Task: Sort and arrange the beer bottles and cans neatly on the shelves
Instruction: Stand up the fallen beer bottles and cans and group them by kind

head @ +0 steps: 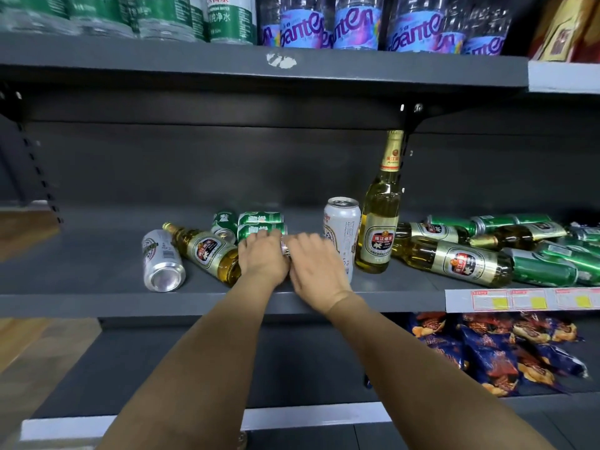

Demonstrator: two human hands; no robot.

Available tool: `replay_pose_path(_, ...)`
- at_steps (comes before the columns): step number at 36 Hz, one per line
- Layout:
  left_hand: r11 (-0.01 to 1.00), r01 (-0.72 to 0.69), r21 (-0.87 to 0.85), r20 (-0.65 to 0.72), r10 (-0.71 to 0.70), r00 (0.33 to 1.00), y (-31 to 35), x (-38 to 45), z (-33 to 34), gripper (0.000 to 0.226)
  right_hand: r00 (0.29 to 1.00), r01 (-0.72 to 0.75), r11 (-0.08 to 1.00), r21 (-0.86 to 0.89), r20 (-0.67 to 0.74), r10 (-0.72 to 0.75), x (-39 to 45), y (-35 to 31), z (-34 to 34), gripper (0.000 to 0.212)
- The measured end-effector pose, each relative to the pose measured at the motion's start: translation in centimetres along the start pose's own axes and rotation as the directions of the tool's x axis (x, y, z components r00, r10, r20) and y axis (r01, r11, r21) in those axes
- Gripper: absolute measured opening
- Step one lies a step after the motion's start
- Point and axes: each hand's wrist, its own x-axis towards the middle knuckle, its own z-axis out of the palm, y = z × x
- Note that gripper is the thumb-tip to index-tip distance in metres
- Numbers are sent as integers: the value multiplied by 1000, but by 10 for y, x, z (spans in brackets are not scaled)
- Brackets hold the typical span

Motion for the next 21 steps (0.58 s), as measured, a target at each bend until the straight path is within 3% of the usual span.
replay_pose_path(3, 999, 19, 36, 16, -19, 1000, -10, 2, -7, 44, 970, -62, 998, 23, 235, 55, 8, -10, 9, 42)
replay_pose_path(7, 998, 46, 51, 18, -47, 999, -29, 13, -13, 50, 863, -182, 983, 0, 480, 159, 18, -13, 19, 51)
replay_pose_path(14, 999, 33, 35, 56, -35, 998, -51, 37, -19, 48, 770, -288, 953, -91, 570, 287, 41, -15, 43, 75)
replay_pose_path(21, 998, 63, -25, 108, -60, 992, -66, 50, -15, 50, 663, -284, 937, -204, 664, 346, 52, -18, 69, 81)
